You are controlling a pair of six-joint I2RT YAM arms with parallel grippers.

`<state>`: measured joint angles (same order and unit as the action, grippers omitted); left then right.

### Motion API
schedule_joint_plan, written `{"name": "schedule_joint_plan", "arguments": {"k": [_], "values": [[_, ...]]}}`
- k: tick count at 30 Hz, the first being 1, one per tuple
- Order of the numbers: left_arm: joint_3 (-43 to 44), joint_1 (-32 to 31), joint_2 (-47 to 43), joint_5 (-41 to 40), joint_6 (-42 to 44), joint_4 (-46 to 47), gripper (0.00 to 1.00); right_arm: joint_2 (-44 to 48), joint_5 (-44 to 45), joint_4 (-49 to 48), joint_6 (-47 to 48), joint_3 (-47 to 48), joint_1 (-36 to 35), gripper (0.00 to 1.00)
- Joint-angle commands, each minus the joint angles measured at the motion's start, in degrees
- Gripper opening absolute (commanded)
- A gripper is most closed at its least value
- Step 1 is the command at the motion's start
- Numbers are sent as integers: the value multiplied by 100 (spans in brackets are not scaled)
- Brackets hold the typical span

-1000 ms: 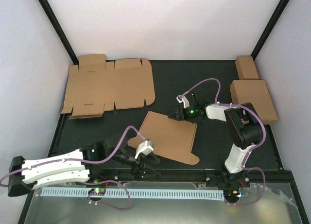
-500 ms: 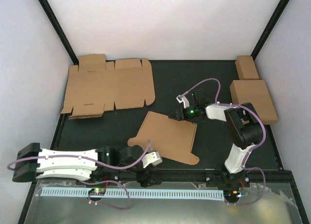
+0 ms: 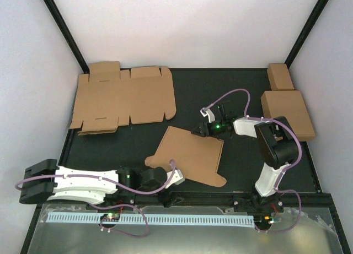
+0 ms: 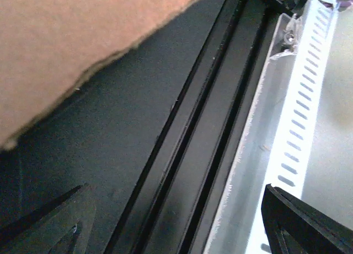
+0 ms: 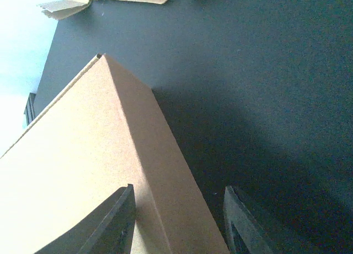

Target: Fold the paper box

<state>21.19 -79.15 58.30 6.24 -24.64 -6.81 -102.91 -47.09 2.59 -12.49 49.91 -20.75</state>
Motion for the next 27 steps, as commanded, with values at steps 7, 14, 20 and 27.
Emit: {"name": "schedule_joint_plan", "arguments": {"k": [7, 14, 20, 27], "values": [[-203, -21, -3, -1156, 139, 727, 86, -97, 428, 247, 112, -60, 36, 45], [-339, -30, -121, -1353, -503, 1080, 84, -97, 420, 268, 107, -19, 33, 45], [-322, -39, -556, -1048, -924, 365, 85, -133, 380, 243, 84, -7, 35, 45], [-481, -102, -1675, -827, -1670, -734, 83, -142, 352, 224, 78, 3, 23, 45]]}}
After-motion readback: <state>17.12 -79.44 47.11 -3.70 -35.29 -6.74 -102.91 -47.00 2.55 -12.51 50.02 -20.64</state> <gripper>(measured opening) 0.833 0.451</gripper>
